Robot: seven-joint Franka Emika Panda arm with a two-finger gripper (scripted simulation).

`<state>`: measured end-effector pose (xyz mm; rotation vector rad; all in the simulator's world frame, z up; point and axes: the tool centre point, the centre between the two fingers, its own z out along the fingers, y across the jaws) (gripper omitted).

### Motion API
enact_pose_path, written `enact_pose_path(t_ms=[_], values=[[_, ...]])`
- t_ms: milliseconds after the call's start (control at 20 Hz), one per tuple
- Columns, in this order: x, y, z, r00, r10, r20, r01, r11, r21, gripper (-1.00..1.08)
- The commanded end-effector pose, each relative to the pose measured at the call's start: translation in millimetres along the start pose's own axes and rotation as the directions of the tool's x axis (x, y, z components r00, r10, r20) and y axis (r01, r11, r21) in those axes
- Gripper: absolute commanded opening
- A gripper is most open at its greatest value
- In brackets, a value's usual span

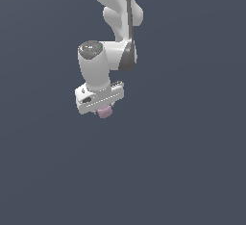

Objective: Pick up the object and move it to a goal position.

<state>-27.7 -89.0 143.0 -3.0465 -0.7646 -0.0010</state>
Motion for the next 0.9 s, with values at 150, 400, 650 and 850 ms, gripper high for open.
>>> enact_pose_path(t_ms=[150,400,650,850], values=[[-10,31,-50,1.000,0.000,0.000,0.000,1.000,0.001,-1.00],[-15,51,-80,1.000,0.000,0.000,0.000,1.000,0.001,-1.00],[-17,62,-97,1.000,0.000,0.000,0.000,1.000,0.000,-1.00],[-18,65,-101,1.000,0.000,0.001,0.000,1.000,0.000,-1.00]])
